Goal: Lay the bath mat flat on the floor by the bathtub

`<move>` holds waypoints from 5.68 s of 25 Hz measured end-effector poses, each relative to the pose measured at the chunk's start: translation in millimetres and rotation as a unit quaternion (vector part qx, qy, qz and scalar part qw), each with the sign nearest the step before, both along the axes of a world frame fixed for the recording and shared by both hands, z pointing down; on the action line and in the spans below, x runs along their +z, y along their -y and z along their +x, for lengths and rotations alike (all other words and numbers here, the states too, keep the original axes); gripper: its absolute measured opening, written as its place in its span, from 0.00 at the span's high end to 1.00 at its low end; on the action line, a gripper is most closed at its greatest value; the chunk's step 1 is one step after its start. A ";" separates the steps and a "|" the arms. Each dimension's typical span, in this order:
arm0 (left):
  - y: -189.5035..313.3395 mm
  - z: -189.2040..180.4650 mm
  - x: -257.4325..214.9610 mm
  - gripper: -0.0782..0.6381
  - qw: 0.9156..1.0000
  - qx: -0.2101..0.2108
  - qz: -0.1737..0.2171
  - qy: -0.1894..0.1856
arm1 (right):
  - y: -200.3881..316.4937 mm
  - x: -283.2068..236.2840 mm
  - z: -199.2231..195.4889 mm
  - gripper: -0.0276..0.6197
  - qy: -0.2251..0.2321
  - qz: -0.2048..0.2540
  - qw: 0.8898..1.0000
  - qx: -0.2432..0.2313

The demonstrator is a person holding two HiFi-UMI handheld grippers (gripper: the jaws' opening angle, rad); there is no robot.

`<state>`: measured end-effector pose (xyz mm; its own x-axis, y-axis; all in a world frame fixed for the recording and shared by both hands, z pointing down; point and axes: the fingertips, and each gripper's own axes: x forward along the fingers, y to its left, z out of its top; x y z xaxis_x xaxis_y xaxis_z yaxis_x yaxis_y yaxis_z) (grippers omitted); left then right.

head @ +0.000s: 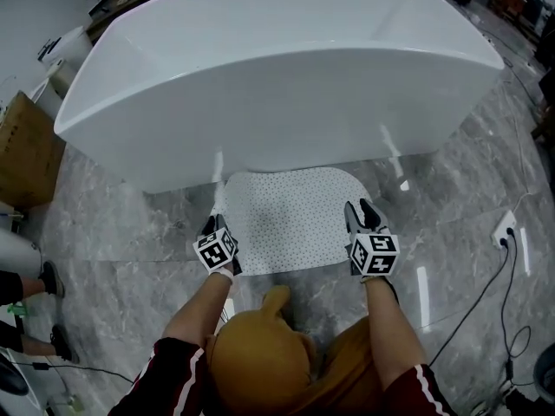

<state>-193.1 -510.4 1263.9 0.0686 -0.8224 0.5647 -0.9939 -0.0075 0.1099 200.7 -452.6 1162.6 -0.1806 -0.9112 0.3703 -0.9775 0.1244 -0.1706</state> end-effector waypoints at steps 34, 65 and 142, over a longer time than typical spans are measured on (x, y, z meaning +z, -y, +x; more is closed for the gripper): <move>20.3 20.4 -188.7 0.81 0.981 0.134 0.138 0.023 | 22.7 -79.4 9.6 0.70 -0.032 0.007 0.999 0.006; -129.2 37.9 -729.4 0.81 0.983 0.098 0.153 -0.028 | -98.3 -608.2 26.8 0.69 -0.042 -0.036 0.998 -0.014; -394.0 61.8 -976.4 0.87 0.935 0.149 0.314 -0.071 | -369.4 -856.6 -25.7 0.89 -0.042 0.132 0.990 -0.040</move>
<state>-131.3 -116.5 287.5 0.3847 -0.9214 -0.0557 -0.9135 -0.3886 0.1206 175.1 -83.2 306.0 -0.2347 -0.9622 0.1381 -0.9721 0.2313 -0.0403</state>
